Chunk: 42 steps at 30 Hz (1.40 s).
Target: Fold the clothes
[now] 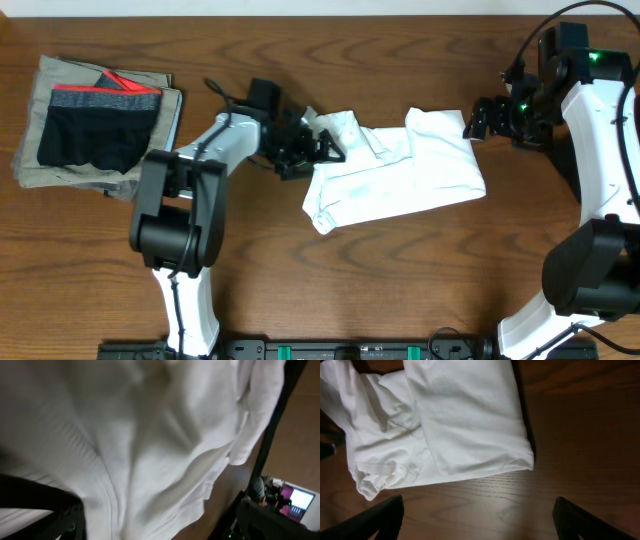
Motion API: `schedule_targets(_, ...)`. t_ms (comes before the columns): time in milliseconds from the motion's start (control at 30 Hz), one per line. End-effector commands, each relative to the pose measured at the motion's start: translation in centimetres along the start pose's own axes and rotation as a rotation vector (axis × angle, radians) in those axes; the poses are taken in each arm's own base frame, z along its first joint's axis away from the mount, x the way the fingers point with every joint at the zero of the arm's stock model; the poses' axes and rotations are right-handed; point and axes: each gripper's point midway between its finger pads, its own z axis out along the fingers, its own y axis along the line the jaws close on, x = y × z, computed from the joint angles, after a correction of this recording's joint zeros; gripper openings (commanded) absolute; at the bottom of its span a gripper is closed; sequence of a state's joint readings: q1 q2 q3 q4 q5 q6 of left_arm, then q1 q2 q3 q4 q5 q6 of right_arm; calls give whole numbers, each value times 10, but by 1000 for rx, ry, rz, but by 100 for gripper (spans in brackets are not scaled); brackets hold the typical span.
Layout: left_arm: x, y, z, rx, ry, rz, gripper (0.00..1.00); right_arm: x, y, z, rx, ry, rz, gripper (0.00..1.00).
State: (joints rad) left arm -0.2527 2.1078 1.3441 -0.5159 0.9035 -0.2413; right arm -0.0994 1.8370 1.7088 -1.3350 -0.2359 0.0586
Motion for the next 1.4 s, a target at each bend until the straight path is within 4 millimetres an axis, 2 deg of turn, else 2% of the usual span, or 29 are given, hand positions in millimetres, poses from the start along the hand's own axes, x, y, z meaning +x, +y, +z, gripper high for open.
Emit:
schedule_targets(0, 17, 33, 36, -96, 66, -84, 98, 0, 3, 0, -1, 0, -26, 93)
schedule_targets(167, 15, 30, 47, -100, 60, -75, 98, 1, 3, 0, 0, 4, -39, 92)
schedule_targets(267, 12, 38, 47, -153, 39, -90, 99, 1, 3, 0, 0, 4, -39, 92)
schedule_targets(300, 11, 42, 47, -178, 28, -102, 95, 1, 3, 0, 0, 4, -39, 92)
schedule_targets(367, 10, 46, 46, -201, 17, -117, 85, 1, 3, 0, 0, 4, -39, 92)
schedule_targets(533, 10, 46, 46, -201, 17, -117, 48, 2, 3, 2, 0, 9, -38, 91)
schedule_targets(633, 10, 46, 46, -201, 18, -118, 30, 2, 2, 2, 0, 9, -38, 91)
schedule_targets(700, 10, 46, 46, -201, 18, -118, 26, 3, 3, 3, 0, 10, -38, 91)
schedule_targets(800, 10, 46, 46, -202, 19, -119, 8, 3, 2, 3, 0, 11, -38, 91)
schedule_targets(933, 11, 47, 41, -210, 25, -137, 6, 3, 2, 3, 0, 11, -37, 91)
schedule_targets(1033, 7, 51, 27, -250, 5, -157, 6, 3, 2, 3, 0, 11, -38, 91)
schedule_targets(1167, 3, 57, -4, -338, -37, -188, 6, 3, 2, 3, 0, 11, -38, 91)
schedule_targets(1367, 4, 56, -52, -355, -72, -204, 6, 3, 3, 3, 0, 11, -37, 91)
